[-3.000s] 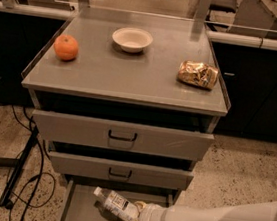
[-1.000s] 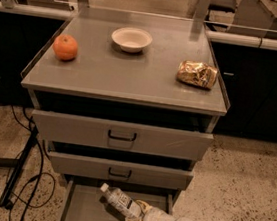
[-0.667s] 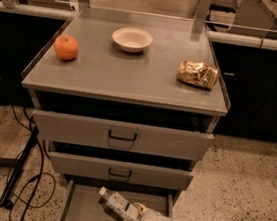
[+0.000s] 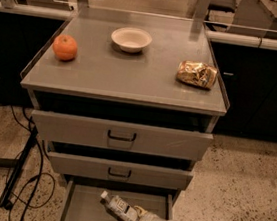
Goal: Place blue plastic bottle into bottom drawer
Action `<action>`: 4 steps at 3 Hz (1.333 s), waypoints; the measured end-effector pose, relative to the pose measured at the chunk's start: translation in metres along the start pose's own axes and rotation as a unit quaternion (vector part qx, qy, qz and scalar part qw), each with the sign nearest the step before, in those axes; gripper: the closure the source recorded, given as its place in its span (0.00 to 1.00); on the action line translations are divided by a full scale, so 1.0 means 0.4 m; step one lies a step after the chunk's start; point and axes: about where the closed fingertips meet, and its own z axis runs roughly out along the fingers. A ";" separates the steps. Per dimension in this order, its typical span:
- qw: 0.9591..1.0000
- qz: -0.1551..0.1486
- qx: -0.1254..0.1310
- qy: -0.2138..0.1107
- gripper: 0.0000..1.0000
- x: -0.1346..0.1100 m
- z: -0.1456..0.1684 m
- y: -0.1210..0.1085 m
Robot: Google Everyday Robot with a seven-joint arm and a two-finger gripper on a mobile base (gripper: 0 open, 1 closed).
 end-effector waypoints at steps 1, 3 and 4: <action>1.000 0.012 0.004 0.001 1.00 0.055 0.046 -0.007; 1.000 0.020 0.003 0.005 1.00 0.099 0.086 -0.005; 0.999 0.036 -0.012 0.026 1.00 0.138 0.120 0.037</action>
Offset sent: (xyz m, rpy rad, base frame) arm 0.0158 -0.0124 -0.0611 0.0167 0.0231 -0.0523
